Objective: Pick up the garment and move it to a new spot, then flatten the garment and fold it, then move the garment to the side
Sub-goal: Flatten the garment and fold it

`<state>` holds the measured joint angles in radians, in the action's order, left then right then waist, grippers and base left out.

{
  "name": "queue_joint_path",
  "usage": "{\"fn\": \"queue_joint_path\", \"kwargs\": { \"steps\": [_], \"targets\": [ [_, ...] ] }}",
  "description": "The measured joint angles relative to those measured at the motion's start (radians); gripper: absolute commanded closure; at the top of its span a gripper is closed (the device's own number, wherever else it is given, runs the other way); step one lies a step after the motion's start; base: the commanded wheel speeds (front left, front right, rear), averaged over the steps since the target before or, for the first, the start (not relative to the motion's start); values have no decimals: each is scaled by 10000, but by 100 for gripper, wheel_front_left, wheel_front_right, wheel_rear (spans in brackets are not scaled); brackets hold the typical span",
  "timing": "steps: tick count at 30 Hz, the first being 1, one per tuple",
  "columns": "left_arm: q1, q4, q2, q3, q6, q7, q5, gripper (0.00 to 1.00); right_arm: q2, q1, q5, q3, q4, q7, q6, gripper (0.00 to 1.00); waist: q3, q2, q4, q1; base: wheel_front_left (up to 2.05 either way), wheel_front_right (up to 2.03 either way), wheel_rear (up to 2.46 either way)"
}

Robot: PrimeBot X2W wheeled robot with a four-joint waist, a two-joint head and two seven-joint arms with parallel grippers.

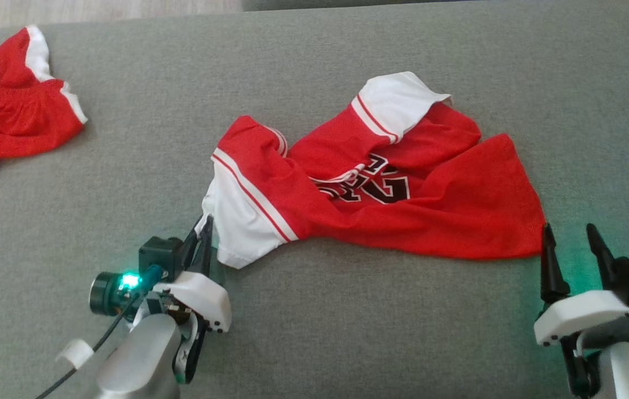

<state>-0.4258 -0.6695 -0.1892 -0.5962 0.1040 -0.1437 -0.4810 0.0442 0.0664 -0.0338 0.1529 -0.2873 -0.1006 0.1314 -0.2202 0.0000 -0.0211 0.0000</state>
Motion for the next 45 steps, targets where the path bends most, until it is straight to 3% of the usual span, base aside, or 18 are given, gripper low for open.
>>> {"fn": "queue_joint_path", "kwargs": {
  "steps": [8,10,13,14,23,34,45],
  "targets": [
    [510,932,48,211,19,-566,-416,100,-2,668,203,52,-1467,965,0,3,31,0,-300,0,0,0,0],
    [834,1300,38,276,86,-686,-472,100,0,677,35,59,-1668,1218,0,49,58,0,-369,0,0,0,0],
    [1234,1885,-8,437,198,-777,-508,100,10,786,-479,-73,-1808,1519,0,91,118,0,-440,-1,0,0,0],
    [1337,2073,-33,462,201,-779,-577,100,12,839,-669,-148,-1841,1567,0,100,148,0,-453,-1,0,0,0],
    [2139,3969,-201,715,186,-265,-1471,100,2,820,-1843,-629,-1152,1442,0,100,749,0,-461,-1,0,0,0],
    [2104,7189,-878,1315,221,1122,-2278,100,2,1168,-2109,-261,1900,1528,0,100,2108,0,-472,-2,0,0,0],
    [-264,10721,-1542,2259,823,2472,-2378,100,6,1958,-1841,516,5722,2686,0,100,2725,1,-416,-1,0,0,0]
  ]
}}
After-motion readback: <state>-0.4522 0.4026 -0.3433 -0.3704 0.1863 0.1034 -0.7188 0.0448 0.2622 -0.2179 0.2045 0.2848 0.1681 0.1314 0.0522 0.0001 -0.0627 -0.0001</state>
